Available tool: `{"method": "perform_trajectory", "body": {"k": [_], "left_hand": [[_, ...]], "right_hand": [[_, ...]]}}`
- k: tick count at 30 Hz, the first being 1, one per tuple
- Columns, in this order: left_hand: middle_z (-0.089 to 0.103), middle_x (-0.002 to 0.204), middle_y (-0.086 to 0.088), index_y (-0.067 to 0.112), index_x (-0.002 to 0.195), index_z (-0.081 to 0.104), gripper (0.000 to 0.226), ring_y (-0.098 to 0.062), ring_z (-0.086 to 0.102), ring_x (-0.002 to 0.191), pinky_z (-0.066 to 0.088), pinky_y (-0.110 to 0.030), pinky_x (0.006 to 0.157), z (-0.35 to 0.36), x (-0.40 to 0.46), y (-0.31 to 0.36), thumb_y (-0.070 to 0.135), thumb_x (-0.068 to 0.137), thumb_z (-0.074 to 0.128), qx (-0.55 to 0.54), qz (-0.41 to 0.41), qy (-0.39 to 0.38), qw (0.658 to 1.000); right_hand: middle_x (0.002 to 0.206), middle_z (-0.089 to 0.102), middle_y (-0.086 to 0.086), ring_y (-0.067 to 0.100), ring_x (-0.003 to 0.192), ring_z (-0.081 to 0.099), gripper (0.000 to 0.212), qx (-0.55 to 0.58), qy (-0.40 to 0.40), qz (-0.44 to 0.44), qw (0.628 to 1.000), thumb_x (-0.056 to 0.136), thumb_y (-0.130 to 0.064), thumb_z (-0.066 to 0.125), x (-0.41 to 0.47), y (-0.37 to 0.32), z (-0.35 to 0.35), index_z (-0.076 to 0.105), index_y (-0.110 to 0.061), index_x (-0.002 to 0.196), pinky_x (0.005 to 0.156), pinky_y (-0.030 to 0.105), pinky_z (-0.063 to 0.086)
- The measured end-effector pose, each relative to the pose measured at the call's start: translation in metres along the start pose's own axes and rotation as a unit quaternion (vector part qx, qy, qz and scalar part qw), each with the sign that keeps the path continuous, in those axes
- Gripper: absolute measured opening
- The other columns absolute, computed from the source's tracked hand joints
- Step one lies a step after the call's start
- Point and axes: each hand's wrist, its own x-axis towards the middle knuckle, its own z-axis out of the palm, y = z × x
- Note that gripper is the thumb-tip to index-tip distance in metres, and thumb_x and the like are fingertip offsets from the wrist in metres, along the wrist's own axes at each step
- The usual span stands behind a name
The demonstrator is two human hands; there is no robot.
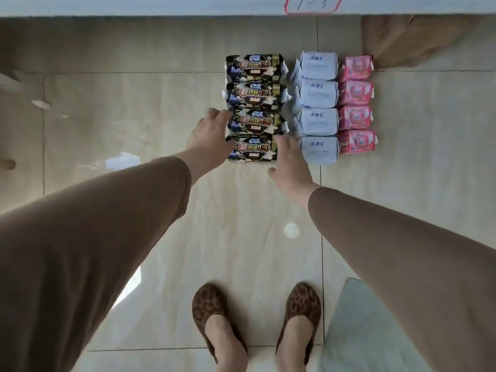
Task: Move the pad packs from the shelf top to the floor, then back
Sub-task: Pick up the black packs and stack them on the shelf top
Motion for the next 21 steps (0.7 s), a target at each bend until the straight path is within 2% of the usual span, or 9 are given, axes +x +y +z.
{"method": "perform_trajectory", "body": {"k": [3, 5, 9, 12, 14, 15, 17, 21], "left_hand": [[0.037, 0.141, -0.009, 0.023, 0.146, 0.034, 0.065, -0.034, 0.048, 0.121, 0.046, -0.046, 0.099, 0.017, 0.027, 0.003, 0.021, 0.088, 0.064, 0.014, 0.009, 0.011, 1.0], [0.037, 0.139, -0.01, 0.023, 0.144, 0.036, 0.064, -0.035, 0.049, 0.119, 0.048, -0.046, 0.095, 0.025, 0.041, 0.005, 0.02, 0.087, 0.063, 0.034, 0.011, 0.021, 0.999], [0.037, 0.136, -0.009, 0.021, 0.137, 0.041, 0.061, -0.034, 0.049, 0.116, 0.049, -0.046, 0.085, 0.041, 0.058, 0.01, 0.024, 0.083, 0.071, 0.084, 0.002, 0.038, 0.996], [0.033, 0.139, -0.01, 0.018, 0.136, 0.041, 0.07, -0.033, 0.046, 0.117, 0.05, -0.046, 0.089, 0.054, 0.065, 0.013, 0.03, 0.078, 0.08, 0.124, -0.02, 0.032, 0.992], [0.029, 0.142, -0.011, 0.016, 0.14, 0.038, 0.078, -0.034, 0.044, 0.118, 0.05, -0.047, 0.09, 0.063, 0.065, 0.012, 0.032, 0.077, 0.082, 0.144, -0.037, 0.023, 0.989], [0.03, 0.14, -0.012, 0.014, 0.139, 0.039, 0.078, -0.034, 0.046, 0.117, 0.051, -0.047, 0.089, 0.067, 0.064, 0.01, 0.033, 0.077, 0.082, 0.146, -0.042, 0.022, 0.988], [0.04, 0.129, -0.012, 0.011, 0.133, 0.044, 0.069, -0.035, 0.052, 0.11, 0.051, -0.046, 0.083, 0.068, 0.057, 0.003, 0.034, 0.079, 0.08, 0.126, -0.045, 0.014, 0.991], [0.055, 0.105, -0.009, 0.014, 0.114, 0.055, 0.047, -0.032, 0.059, 0.092, 0.044, -0.038, 0.068, 0.044, 0.018, -0.013, 0.035, 0.078, 0.078, 0.043, -0.068, -0.002, 0.997]], "right_hand": [[0.142, 0.034, 0.012, 0.03, 0.129, 0.041, 0.073, -0.026, 0.031, 0.009, 0.999, 0.082, -0.003, 0.07, 0.007, 0.007, 0.028, 0.035, -0.013, 0.146, 0.098, 0.038, 0.048], [0.137, 0.036, 0.012, 0.032, 0.127, 0.039, 0.069, -0.044, 0.044, 0.018, 0.998, 0.081, -0.011, 0.072, 0.007, 0.009, 0.043, 0.04, -0.014, 0.142, 0.092, 0.04, 0.052], [0.135, 0.041, 0.009, 0.03, 0.121, 0.041, 0.059, -0.107, 0.081, 0.009, 0.991, 0.074, -0.024, 0.077, 0.008, 0.012, 0.063, 0.049, -0.015, 0.126, 0.091, 0.038, 0.049], [0.132, 0.047, 0.004, 0.027, 0.115, 0.047, 0.053, -0.042, 0.073, 0.016, 0.996, 0.079, -0.021, 0.074, 0.01, 0.016, 0.075, 0.046, -0.016, 0.124, 0.078, 0.039, 0.052], [0.122, 0.054, 0.003, 0.027, 0.108, 0.05, 0.049, -0.013, 0.064, -0.002, 0.998, 0.083, -0.021, 0.071, 0.007, 0.022, 0.08, 0.046, -0.015, 0.125, 0.066, 0.034, 0.044], [0.121, 0.056, 0.004, 0.028, 0.107, 0.05, 0.05, 0.0, 0.053, -0.016, 0.998, 0.083, -0.021, 0.071, 0.004, 0.027, 0.081, 0.047, -0.015, 0.126, 0.066, 0.033, 0.04], [0.12, 0.059, 0.004, 0.029, 0.105, 0.051, 0.053, 0.041, 0.021, -0.025, 0.999, 0.08, -0.021, 0.072, -0.009, 0.04, 0.077, 0.047, -0.015, 0.127, 0.072, 0.035, 0.043], [0.108, 0.065, 0.0, 0.02, 0.096, 0.062, 0.055, 0.149, -0.05, 0.033, 0.987, 0.071, -0.023, 0.077, -0.052, 0.057, 0.036, 0.048, -0.024, 0.118, 0.072, 0.035, 0.055]]}}
